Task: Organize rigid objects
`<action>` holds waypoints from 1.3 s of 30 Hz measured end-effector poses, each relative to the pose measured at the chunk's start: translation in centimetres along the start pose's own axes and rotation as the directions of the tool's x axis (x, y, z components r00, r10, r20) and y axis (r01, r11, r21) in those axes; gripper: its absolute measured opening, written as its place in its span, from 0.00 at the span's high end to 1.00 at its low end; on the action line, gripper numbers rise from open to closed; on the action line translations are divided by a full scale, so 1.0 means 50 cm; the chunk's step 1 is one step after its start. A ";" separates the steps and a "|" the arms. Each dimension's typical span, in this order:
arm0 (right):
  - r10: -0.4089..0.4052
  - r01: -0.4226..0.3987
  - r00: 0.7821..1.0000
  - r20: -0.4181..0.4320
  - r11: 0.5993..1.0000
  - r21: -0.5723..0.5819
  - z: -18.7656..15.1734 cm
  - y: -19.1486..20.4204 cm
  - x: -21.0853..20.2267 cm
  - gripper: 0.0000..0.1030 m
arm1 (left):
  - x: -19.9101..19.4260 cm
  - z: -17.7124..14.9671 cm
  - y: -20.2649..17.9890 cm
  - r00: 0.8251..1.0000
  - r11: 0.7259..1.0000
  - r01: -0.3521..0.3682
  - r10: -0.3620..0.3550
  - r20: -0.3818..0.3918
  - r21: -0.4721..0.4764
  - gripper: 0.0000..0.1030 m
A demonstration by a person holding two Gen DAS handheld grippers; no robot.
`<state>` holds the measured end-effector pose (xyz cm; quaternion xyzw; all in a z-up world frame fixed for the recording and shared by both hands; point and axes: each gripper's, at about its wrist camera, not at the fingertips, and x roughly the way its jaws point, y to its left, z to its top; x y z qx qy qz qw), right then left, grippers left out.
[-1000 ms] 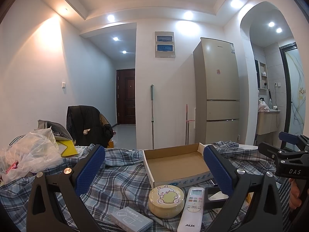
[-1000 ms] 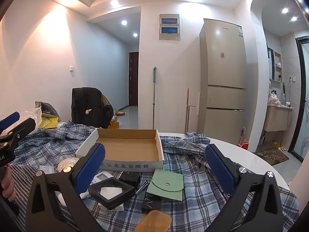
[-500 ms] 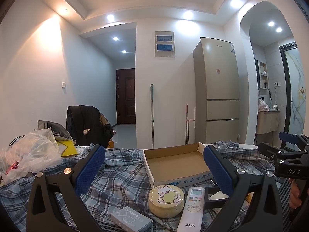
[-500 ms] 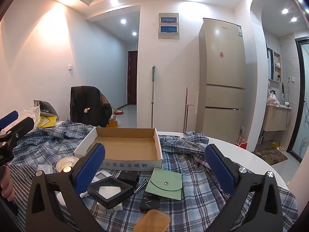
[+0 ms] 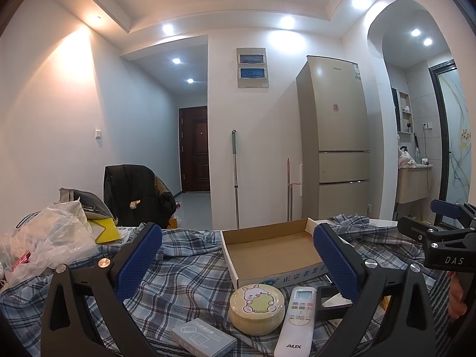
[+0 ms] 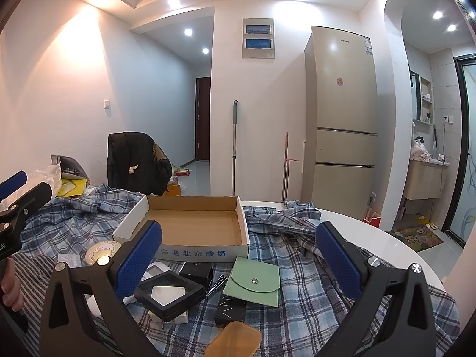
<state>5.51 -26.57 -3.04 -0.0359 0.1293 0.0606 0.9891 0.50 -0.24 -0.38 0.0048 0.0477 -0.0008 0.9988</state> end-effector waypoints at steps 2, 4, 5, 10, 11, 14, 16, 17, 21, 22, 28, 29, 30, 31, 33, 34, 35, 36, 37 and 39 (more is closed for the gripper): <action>0.000 0.000 1.000 0.000 1.000 0.002 0.001 0.000 0.000 0.00 | 0.001 0.000 0.000 1.000 1.000 0.000 0.000 -0.003 0.000 0.00; 0.000 0.000 1.000 -0.001 1.000 0.003 0.001 0.001 0.000 0.00 | 0.001 -0.001 0.002 1.000 1.000 0.000 0.000 -0.006 -0.001 0.00; 0.000 0.000 1.000 -0.002 1.000 0.002 0.000 0.001 0.001 0.00 | 0.002 -0.002 0.005 1.000 1.000 0.000 0.000 -0.008 -0.002 0.00; 0.001 -0.001 1.000 -0.006 1.000 0.012 0.003 0.000 0.002 0.00 | 0.005 -0.004 0.008 1.000 1.000 -0.001 0.001 -0.014 -0.004 0.00; 0.001 -0.001 1.000 -0.007 1.000 0.014 0.004 0.000 0.003 0.00 | 0.005 -0.004 0.009 1.000 1.000 -0.001 0.001 -0.014 -0.003 0.00; 0.001 -0.001 1.000 -0.008 1.000 0.011 0.004 0.000 0.003 0.00 | 0.005 -0.004 0.013 1.000 1.000 -0.001 0.001 -0.012 0.000 0.00; 0.000 0.000 1.000 -0.007 1.000 0.007 0.004 0.001 0.002 0.00 | 0.005 -0.003 0.009 1.000 1.000 -0.001 0.001 -0.013 -0.002 0.00; 0.000 0.000 1.000 -0.006 1.000 0.007 0.004 0.001 0.003 0.00 | 0.006 -0.002 0.010 1.000 1.000 -0.002 0.002 -0.013 0.001 0.00; 0.000 0.000 1.000 -0.007 1.000 0.007 0.003 0.001 0.003 0.00 | 0.006 -0.002 0.010 1.000 1.000 -0.001 0.001 -0.013 0.000 0.00; 0.000 0.000 1.000 -0.006 1.000 0.008 0.003 0.001 0.003 0.00 | 0.007 -0.002 0.013 1.000 1.000 -0.001 0.001 -0.012 0.000 0.00; 0.000 0.000 1.000 -0.008 1.000 0.009 0.003 0.002 0.003 0.00 | 0.009 -0.002 0.009 1.000 1.000 0.011 -0.011 -0.018 0.000 0.00; 0.000 0.000 1.000 -0.010 1.000 0.010 0.003 0.002 0.004 0.00 | 0.010 -0.002 0.011 1.000 1.000 0.014 -0.014 -0.020 0.000 0.00; 0.001 -0.001 1.000 -0.014 1.000 0.012 0.002 0.002 0.006 0.00 | 0.011 0.000 0.007 1.000 1.000 0.016 -0.016 -0.022 0.002 0.00; 0.001 -0.001 1.000 -0.017 1.000 0.014 0.002 0.001 0.007 0.00 | 0.012 0.000 0.010 1.000 1.000 0.017 -0.017 -0.023 0.002 0.00; 0.000 0.000 1.000 -0.019 1.000 0.018 0.001 0.000 0.008 0.00 | 0.011 0.000 0.009 1.000 1.000 0.014 -0.014 -0.021 0.005 0.00; 0.000 0.000 1.000 -0.019 1.000 0.017 0.001 0.000 0.008 0.00 | 0.010 0.000 0.007 1.000 1.000 0.014 -0.014 -0.020 0.005 0.00; 0.001 -0.001 1.000 -0.018 1.000 0.015 0.002 0.000 0.008 0.00 | 0.011 0.001 0.010 1.000 1.000 0.014 -0.014 -0.019 0.008 0.00; 0.002 -0.001 1.000 -0.017 1.000 0.014 0.002 0.000 0.007 0.00 | 0.011 0.000 0.011 1.000 1.000 0.013 -0.013 -0.018 0.011 0.00; 0.001 -0.001 1.000 -0.017 1.000 0.009 0.002 0.000 0.008 0.00 | 0.011 0.000 0.012 1.000 1.000 0.013 -0.013 -0.017 0.013 0.00; -0.009 0.009 1.000 -0.012 1.000 -0.004 0.000 0.003 0.008 0.00 | 0.011 0.000 0.012 1.000 1.000 0.013 -0.013 -0.018 0.012 0.00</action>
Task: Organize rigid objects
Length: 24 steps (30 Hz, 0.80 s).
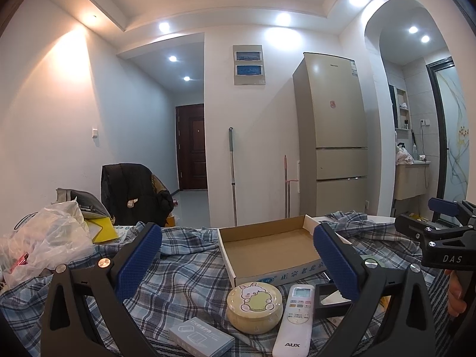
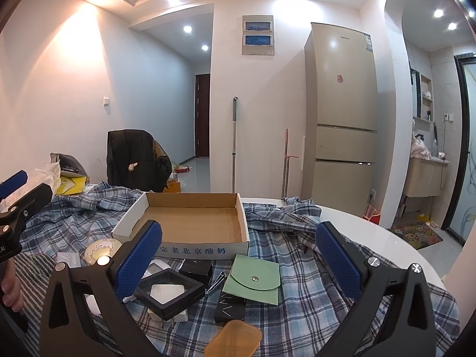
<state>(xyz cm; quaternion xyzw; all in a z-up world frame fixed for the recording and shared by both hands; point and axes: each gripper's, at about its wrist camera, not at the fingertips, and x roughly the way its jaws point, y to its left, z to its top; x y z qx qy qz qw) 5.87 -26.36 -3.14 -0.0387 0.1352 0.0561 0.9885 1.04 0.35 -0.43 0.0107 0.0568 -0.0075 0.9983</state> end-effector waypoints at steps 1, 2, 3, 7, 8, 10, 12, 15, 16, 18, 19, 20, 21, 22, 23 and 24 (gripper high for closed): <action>-0.009 0.009 1.000 0.002 1.000 -0.008 0.000 0.003 -0.001 0.00 | 0.000 0.000 0.000 1.000 1.000 0.000 0.000 0.001 0.000 0.00; -0.012 0.013 1.000 0.006 1.000 -0.017 0.000 0.006 -0.003 0.00 | -0.001 0.000 0.001 1.000 1.000 0.000 0.000 0.002 -0.001 0.00; -0.009 0.010 1.000 0.009 1.000 -0.022 0.000 0.008 -0.005 0.00 | 0.000 0.000 0.002 1.000 1.000 0.001 -0.001 0.003 -0.001 0.00; -0.003 0.004 1.000 0.005 0.999 -0.031 -0.001 0.010 -0.003 0.00 | 0.000 -0.001 -0.001 1.000 1.000 0.003 -0.003 0.001 0.001 0.00; -0.001 0.001 1.000 0.002 1.000 -0.029 -0.001 0.009 -0.002 0.00 | 0.000 0.000 0.003 1.000 1.000 0.007 -0.007 0.001 0.002 0.00; 0.002 -0.002 1.000 -0.002 1.000 -0.023 -0.002 0.008 -0.003 0.00 | -0.002 -0.003 -0.001 1.000 1.000 0.011 -0.011 0.005 0.006 0.00; -0.006 0.006 1.000 0.007 1.000 -0.015 -0.002 0.005 -0.008 0.00 | -0.001 -0.004 -0.001 1.000 1.000 0.005 -0.005 0.010 0.013 0.00; -0.008 0.009 1.000 0.028 1.000 -0.009 -0.001 0.004 -0.016 0.00 | -0.003 -0.006 -0.008 1.000 1.000 0.002 -0.002 0.013 0.020 0.00; -0.008 0.008 1.000 0.027 1.000 -0.011 -0.001 0.005 -0.016 0.00 | -0.002 -0.006 -0.009 1.000 1.000 0.003 -0.003 0.005 0.021 0.00; -0.013 0.013 1.000 0.023 1.000 -0.010 -0.001 0.006 -0.014 0.00 | 0.010 -0.010 -0.015 0.996 0.997 0.068 -0.066 -0.061 0.034 0.00; -0.023 0.023 0.999 0.024 1.000 -0.005 0.000 0.005 -0.014 0.00 | 0.020 -0.013 -0.015 0.991 0.995 0.095 -0.091 -0.095 0.035 0.00; -0.029 0.029 0.999 0.021 1.000 0.000 0.000 0.004 -0.013 0.00 | 0.031 -0.015 -0.016 0.989 0.996 0.086 -0.080 -0.124 0.039 0.00; -0.027 0.027 1.000 0.015 1.000 0.003 0.000 0.002 -0.010 0.00 | 0.034 -0.014 -0.014 0.989 0.997 0.070 -0.064 -0.133 0.039 0.00; -0.023 0.023 1.000 0.007 1.000 0.005 0.000 0.000 -0.007 0.00 | 0.037 -0.013 -0.012 0.989 0.998 0.061 -0.056 -0.138 0.034 0.00; -0.022 0.022 1.000 0.000 1.000 0.007 0.000 -0.002 -0.004 0.00 | 0.038 -0.009 -0.007 0.989 0.999 0.048 -0.044 -0.141 0.025 0.00; -0.023 0.023 1.000 -0.005 1.000 0.013 0.001 -0.004 -0.002 0.00 | 0.037 -0.006 -0.005 0.990 0.999 0.040 -0.036 -0.140 0.022 0.00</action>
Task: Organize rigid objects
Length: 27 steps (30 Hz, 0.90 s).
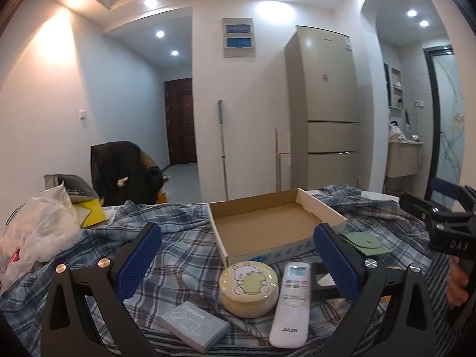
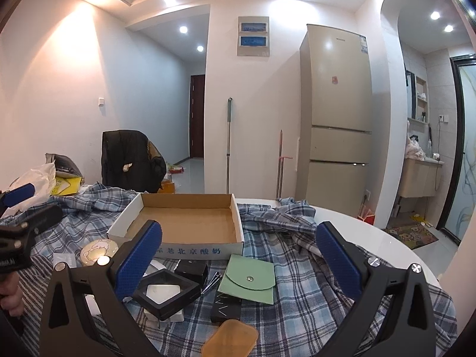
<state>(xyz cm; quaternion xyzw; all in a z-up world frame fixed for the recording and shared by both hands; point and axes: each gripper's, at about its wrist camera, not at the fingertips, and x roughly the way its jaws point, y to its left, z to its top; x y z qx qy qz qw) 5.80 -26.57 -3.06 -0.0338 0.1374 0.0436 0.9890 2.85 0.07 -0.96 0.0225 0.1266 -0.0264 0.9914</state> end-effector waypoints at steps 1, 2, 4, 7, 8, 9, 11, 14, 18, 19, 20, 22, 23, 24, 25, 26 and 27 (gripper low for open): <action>0.000 0.001 1.000 -0.003 1.000 0.011 0.000 -0.004 0.002 0.00 | -0.002 0.004 0.002 1.000 1.000 -0.004 0.004 0.001 -0.004 0.00; 0.003 -0.003 1.000 -0.006 1.000 0.026 0.000 -0.009 0.004 0.00 | -0.006 0.010 0.006 1.000 1.000 0.006 -0.006 0.002 -0.010 0.00; 0.025 -0.024 1.000 -0.018 0.998 0.059 0.000 -0.019 0.010 0.00 | -0.010 0.023 0.003 1.000 1.000 0.000 0.000 -0.009 -0.006 0.00; -0.006 0.010 0.999 -0.041 0.996 0.089 0.010 -0.034 0.012 0.00 | -0.021 0.051 -0.012 0.999 0.999 -0.031 0.031 -0.014 0.018 0.00; 0.013 -0.008 0.999 -0.046 0.996 0.094 0.018 -0.038 0.011 0.00 | -0.023 0.063 -0.021 0.999 0.999 -0.031 0.031 -0.010 0.028 0.00; 0.053 -0.047 0.997 -0.059 0.994 0.094 0.029 -0.041 0.010 0.00 | -0.024 0.071 -0.028 1.000 0.999 -0.027 0.027 -0.010 0.035 0.00; 0.114 -0.104 0.988 -0.105 0.990 0.091 0.048 -0.044 0.012 0.00 | -0.025 0.092 -0.043 1.000 0.999 -0.007 0.008 -0.025 0.041 0.00; 0.132 -0.113 0.975 -0.177 0.987 0.111 0.068 -0.047 0.014 0.00 | -0.019 0.106 -0.048 0.997 1.000 0.003 -0.002 -0.077 0.008 0.00; 0.151 -0.118 0.959 -0.242 0.982 0.144 0.080 -0.053 0.026 0.00 | -0.015 0.102 -0.042 0.997 0.999 0.042 -0.043 -0.071 -0.009 0.00; 0.170 -0.135 0.953 -0.252 0.979 0.152 0.082 -0.054 0.034 0.01 | -0.013 0.098 -0.036 0.997 0.999 0.038 -0.039 -0.062 -0.014 0.00; 0.185 -0.146 0.945 -0.270 0.976 0.158 0.080 -0.053 0.044 0.03 | -0.011 0.091 -0.029 0.998 0.999 0.026 -0.027 -0.048 -0.027 0.00; 0.187 -0.139 0.928 -0.323 0.977 0.164 0.065 -0.050 0.069 0.15 | -0.008 0.067 -0.008 1.000 0.997 -0.023 0.023 -0.009 -0.072 0.00; 0.196 -0.144 0.916 -0.350 0.975 0.168 0.051 -0.049 0.085 0.17 | -0.004 0.050 0.002 0.999 0.995 -0.037 0.038 0.001 -0.088 0.00; 0.208 -0.151 0.901 -0.380 0.973 0.174 0.037 -0.047 0.101 0.22 | 0.007 0.036 0.010 0.999 0.995 -0.050 0.047 -0.026 -0.092 0.00; 0.215 -0.153 0.885 -0.414 0.972 0.178 0.022 -0.043 0.119 0.29 | 0.019 0.030 0.018 0.997 0.994 -0.045 0.039 -0.064 -0.096 0.00; 0.217 -0.150 0.862 -0.459 0.973 0.178 0.005 -0.038 0.141 0.32 | 0.032 0.023 0.022 0.996 0.994 -0.018 0.009 -0.087 -0.107 0.00; 0.218 -0.147 0.838 -0.501 0.973 0.177 -0.010 -0.034 0.161 0.42 | 0.045 0.017 0.023 0.994 0.994 -0.008 -0.003 -0.105 -0.109 0.00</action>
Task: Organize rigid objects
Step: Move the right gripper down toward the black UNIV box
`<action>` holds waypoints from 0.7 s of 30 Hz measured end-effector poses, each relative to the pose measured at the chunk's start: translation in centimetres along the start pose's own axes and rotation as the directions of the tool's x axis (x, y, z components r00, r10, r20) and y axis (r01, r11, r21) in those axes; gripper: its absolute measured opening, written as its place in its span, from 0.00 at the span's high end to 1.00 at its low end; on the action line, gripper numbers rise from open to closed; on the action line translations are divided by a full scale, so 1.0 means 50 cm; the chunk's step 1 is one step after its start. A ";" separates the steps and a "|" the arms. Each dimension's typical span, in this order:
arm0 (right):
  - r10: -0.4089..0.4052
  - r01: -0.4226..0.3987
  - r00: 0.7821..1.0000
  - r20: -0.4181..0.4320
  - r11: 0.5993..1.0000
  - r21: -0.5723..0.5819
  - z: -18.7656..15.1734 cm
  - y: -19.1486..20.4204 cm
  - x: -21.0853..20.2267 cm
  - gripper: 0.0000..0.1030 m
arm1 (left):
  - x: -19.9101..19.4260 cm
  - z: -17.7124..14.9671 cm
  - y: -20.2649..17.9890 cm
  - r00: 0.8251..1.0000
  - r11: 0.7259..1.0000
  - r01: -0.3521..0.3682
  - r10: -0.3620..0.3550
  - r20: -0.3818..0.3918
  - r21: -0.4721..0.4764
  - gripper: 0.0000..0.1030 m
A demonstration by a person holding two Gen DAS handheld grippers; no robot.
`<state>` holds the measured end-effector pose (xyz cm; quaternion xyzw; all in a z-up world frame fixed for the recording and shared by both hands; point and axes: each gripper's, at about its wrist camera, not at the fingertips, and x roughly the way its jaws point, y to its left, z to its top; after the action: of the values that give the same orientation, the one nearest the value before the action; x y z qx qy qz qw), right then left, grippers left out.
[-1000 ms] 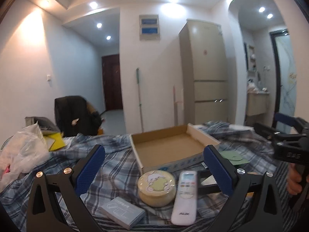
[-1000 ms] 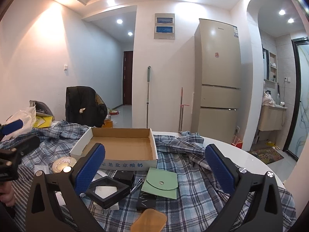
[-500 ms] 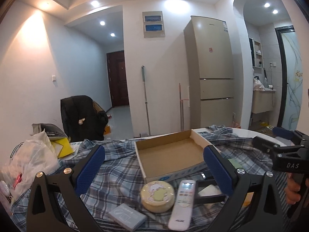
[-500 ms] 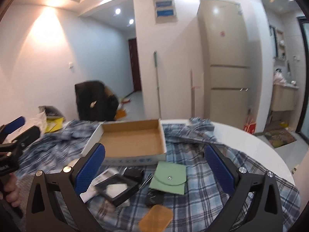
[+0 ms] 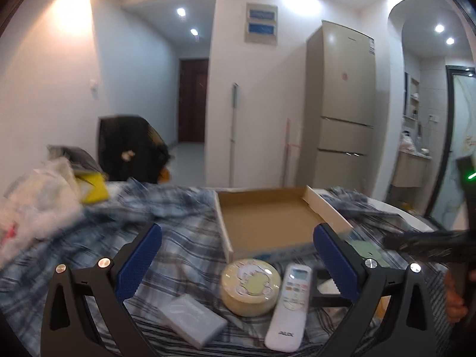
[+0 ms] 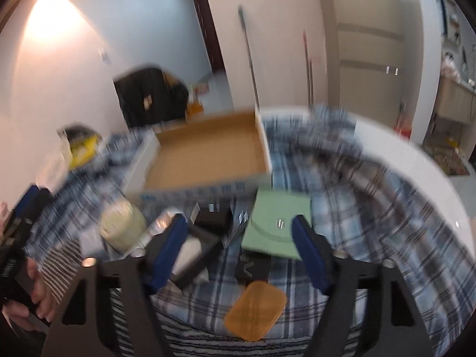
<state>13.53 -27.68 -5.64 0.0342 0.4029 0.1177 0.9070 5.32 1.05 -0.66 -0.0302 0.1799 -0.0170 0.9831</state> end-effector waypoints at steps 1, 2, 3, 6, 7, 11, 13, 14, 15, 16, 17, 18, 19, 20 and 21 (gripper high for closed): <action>-0.004 0.004 0.999 -0.049 1.000 -0.001 -0.004 0.000 0.022 0.54 | 0.007 -0.002 -0.001 1.000 1.000 -0.011 0.011 -0.012 0.005 0.00; -0.002 0.002 0.996 -0.092 1.000 -0.005 -0.011 0.001 0.040 0.59 | 0.017 -0.005 -0.005 0.999 1.000 -0.018 0.018 -0.030 0.015 0.00; 0.000 -0.001 0.993 -0.116 1.000 -0.008 -0.017 0.001 0.053 0.61 | 0.021 -0.007 -0.006 0.999 1.000 -0.009 0.009 -0.037 0.017 0.00; -0.014 0.011 0.988 -0.154 1.000 -0.017 -0.034 0.002 0.071 0.61 | 0.021 -0.018 -0.010 0.999 0.999 0.002 -0.001 -0.035 0.033 0.00; -0.010 0.008 0.987 -0.161 1.000 -0.017 -0.038 0.002 0.074 0.61 | 0.021 -0.020 -0.013 0.999 0.999 0.004 -0.003 -0.032 0.039 0.00; -0.009 0.004 0.982 -0.187 1.000 -0.026 -0.048 0.005 0.086 0.64 | 0.017 -0.019 -0.020 1.000 0.999 -0.005 0.006 -0.017 0.049 0.00; -0.019 0.012 0.982 -0.187 0.999 -0.041 -0.047 0.007 0.084 0.65 | 0.011 -0.015 -0.013 0.999 0.999 -0.031 0.031 0.007 0.037 0.00; -0.024 0.016 0.982 -0.187 0.999 -0.045 -0.047 0.008 0.085 0.65 | 0.008 -0.013 -0.009 0.999 0.999 -0.034 0.033 0.015 0.024 0.00; -0.027 0.019 0.982 -0.188 0.999 -0.047 -0.045 0.010 0.087 0.65 | 0.007 -0.013 -0.004 0.999 0.999 -0.036 0.035 0.018 0.009 0.00; -0.031 0.022 0.982 -0.188 0.999 -0.049 -0.045 0.011 0.086 0.66 | 0.008 -0.012 0.000 0.999 0.999 -0.037 0.037 0.016 -0.002 0.00; -0.036 0.026 0.982 -0.187 0.998 -0.052 -0.045 0.011 0.086 0.66 | 0.010 -0.012 0.004 0.999 0.999 -0.036 0.036 0.009 -0.013 0.00; -0.043 0.032 0.982 -0.186 0.998 -0.059 -0.044 0.013 0.086 0.66 | 0.013 -0.011 0.007 0.999 0.999 -0.037 0.037 0.001 -0.022 0.00; -0.055 0.043 0.981 -0.185 0.997 -0.069 -0.046 0.016 0.085 0.66 | 0.014 -0.011 0.009 0.999 0.999 -0.040 0.040 -0.004 -0.029 0.00; -0.066 0.052 0.981 -0.184 0.995 -0.082 -0.046 0.020 0.085 0.66 | 0.013 -0.011 0.012 0.999 0.999 -0.040 0.040 -0.004 -0.035 0.00; -0.081 0.064 0.980 -0.183 0.993 -0.097 -0.048 0.025 0.086 0.66 | 0.012 -0.012 0.012 0.999 0.998 -0.041 0.041 -0.001 -0.037 0.00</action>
<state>14.30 -25.52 -10.15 -0.0328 0.4816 0.1052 0.8694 5.67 1.58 -1.45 -0.0450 0.1810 0.0065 0.9824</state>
